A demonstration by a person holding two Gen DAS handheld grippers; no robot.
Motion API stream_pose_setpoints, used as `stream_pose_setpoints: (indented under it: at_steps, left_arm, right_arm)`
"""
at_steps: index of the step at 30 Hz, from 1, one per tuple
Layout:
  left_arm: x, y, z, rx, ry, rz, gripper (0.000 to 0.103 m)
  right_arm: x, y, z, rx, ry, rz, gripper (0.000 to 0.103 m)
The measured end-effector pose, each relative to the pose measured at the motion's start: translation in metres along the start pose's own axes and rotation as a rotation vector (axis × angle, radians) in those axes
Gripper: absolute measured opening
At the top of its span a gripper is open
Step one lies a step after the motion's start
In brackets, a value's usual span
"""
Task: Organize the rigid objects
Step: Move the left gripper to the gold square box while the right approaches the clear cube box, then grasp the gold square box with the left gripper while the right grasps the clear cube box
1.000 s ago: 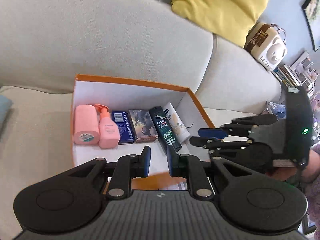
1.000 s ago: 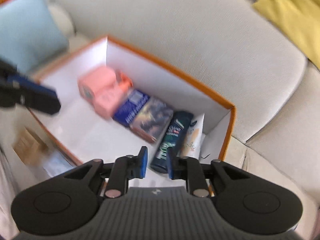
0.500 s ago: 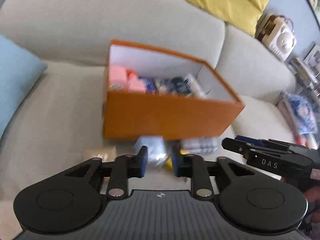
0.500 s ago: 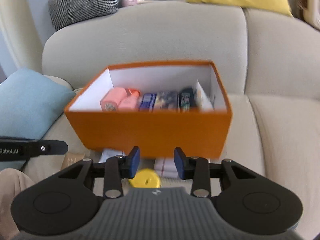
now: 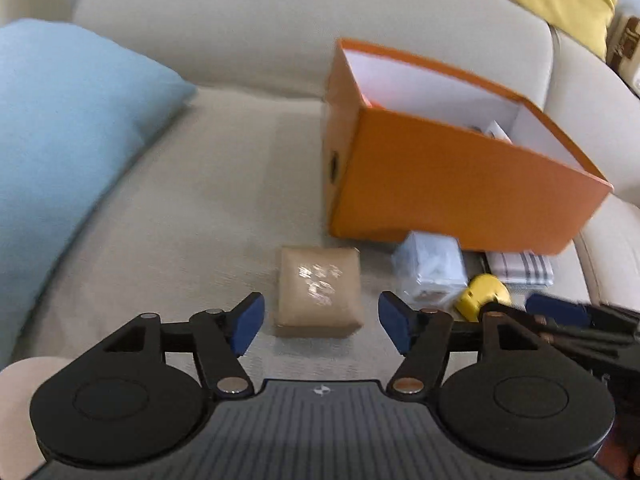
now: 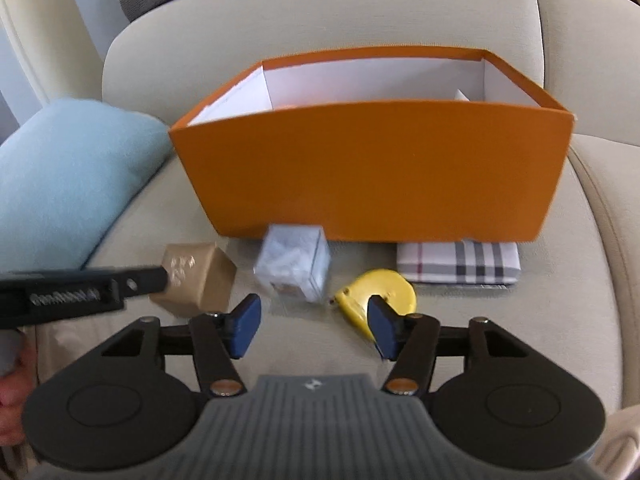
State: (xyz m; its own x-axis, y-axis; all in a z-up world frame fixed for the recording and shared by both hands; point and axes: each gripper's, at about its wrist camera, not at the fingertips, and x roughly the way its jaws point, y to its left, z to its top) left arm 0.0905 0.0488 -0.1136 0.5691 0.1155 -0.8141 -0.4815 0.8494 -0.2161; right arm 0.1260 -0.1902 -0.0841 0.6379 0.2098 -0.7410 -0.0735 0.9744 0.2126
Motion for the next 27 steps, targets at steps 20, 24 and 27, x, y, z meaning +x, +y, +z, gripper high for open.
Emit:
stream_pose_setpoints:
  at_steps: [20, 24, 27]
  left_arm:
    - [0.046, 0.007, 0.008, -0.062, 0.122, 0.022, 0.074]
    - [0.053, 0.01, 0.009, -0.072, 0.132, 0.017, 0.073]
    - [0.056, 0.01, 0.01, -0.076, 0.139, 0.016, 0.071]
  right_arm:
    - [0.074, 0.016, 0.033, 0.128, 0.124, 0.028, 0.069]
    - [0.084, 0.023, 0.034, 0.103, 0.137, -0.006, 0.069]
    - [0.09, 0.025, 0.035, 0.099, 0.151, -0.019, 0.068]
